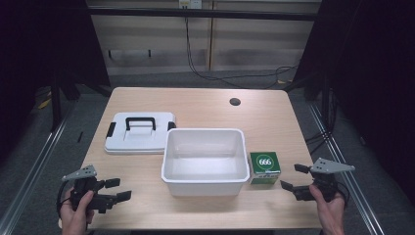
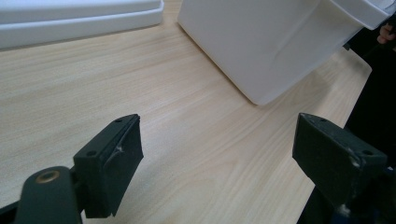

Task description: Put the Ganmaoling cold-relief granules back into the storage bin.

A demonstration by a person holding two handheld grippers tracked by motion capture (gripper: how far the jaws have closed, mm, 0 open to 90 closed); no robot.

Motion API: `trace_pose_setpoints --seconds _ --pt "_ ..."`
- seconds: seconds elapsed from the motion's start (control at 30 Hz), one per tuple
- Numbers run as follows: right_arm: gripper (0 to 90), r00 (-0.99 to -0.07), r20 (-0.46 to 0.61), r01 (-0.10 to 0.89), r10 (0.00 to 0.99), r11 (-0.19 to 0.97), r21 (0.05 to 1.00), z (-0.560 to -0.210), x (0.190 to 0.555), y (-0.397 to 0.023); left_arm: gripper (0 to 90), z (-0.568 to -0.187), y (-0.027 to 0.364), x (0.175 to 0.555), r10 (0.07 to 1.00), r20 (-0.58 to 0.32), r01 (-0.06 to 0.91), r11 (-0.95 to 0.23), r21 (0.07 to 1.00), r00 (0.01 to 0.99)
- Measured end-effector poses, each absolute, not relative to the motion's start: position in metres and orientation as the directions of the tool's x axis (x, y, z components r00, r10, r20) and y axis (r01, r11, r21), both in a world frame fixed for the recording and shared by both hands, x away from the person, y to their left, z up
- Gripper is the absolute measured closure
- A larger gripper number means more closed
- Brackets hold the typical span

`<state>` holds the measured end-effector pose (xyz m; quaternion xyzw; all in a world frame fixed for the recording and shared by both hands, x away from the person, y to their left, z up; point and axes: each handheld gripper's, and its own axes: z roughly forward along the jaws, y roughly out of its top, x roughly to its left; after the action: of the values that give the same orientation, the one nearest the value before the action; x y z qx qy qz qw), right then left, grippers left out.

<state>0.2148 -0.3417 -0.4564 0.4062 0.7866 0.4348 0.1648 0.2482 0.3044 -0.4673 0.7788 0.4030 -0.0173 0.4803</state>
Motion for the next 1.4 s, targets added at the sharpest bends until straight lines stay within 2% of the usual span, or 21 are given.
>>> trace_pose_setpoints --seconds 0.1,0.3,0.47,0.57,0.7,0.9,1.13,1.4 --pt "15.5 -0.661 0.134 0.491 0.738 0.290 0.822 -0.454 0.217 -0.340 16.0 -0.467 0.305 0.248 0.611 -0.414 0.645 -0.214 0.734 0.674" --pt "14.8 -0.657 0.159 0.484 0.737 0.252 0.838 -0.448 0.217 -0.342 16.0 -0.468 0.304 0.249 0.612 -0.416 0.647 -0.214 0.732 0.673" --pt "13.6 -0.652 0.129 0.477 0.748 0.271 0.836 -0.446 0.216 -0.340 16.0 -0.468 0.305 0.249 0.617 -0.415 0.649 -0.212 0.731 0.669" --pt "13.6 -0.645 0.156 0.501 0.748 0.260 0.826 -0.448 0.216 -0.338 16.0 -0.468 0.305 0.249 0.613 -0.418 0.648 -0.211 0.732 0.671" --pt "13.7 -0.643 0.111 0.472 0.757 0.278 0.837 -0.448 0.215 -0.335 16.0 -0.468 0.304 0.249 0.611 -0.415 0.646 -0.214 0.733 0.674" --pt "13.4 -0.649 0.126 0.460 0.750 0.256 0.850 -0.442 0.217 -0.334 16.0 -0.468 0.304 0.248 0.612 -0.411 0.644 -0.219 0.733 0.676" --pt "13.7 -0.687 0.134 0.475 0.714 0.302 0.827 -0.430 0.223 -0.327 16.0 -0.468 0.303 0.248 0.608 -0.412 0.644 -0.223 0.731 0.678" --pt "13.4 -0.708 0.039 0.435 0.705 0.392 0.811 -0.417 0.234 -0.315 16.0 -0.468 0.303 0.248 0.608 -0.413 0.645 -0.224 0.730 0.678"
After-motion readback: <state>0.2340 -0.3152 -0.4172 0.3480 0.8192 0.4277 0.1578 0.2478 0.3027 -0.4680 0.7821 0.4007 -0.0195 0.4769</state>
